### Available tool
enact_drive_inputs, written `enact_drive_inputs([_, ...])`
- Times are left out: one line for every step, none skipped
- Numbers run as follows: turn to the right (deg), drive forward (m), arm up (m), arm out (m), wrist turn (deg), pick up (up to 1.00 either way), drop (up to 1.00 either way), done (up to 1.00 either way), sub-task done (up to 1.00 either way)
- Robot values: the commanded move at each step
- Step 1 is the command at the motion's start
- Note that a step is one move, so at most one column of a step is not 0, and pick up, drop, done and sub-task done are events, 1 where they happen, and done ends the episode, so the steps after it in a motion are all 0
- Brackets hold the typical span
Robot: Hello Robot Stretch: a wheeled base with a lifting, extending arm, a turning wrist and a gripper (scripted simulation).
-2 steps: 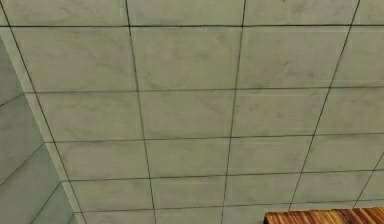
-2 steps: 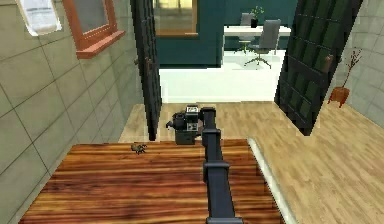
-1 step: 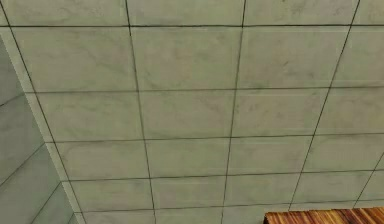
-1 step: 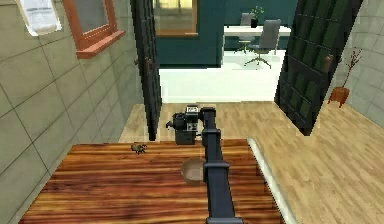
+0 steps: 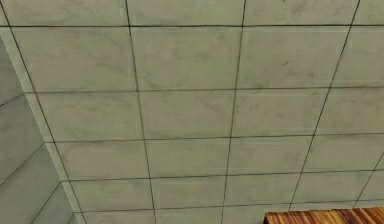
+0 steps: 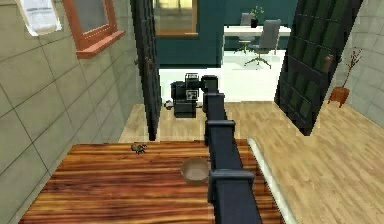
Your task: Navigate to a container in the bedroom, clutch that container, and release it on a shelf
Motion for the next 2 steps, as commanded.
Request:
enact_drive_inputs([0.0,0.00,0.00,-0.08,0.0,0.00,0.00,0.00,0.00])
enact_drive_inputs([0.0,0.00,0.00,0.00,0.0,0.00,0.00,1.00,0.00])
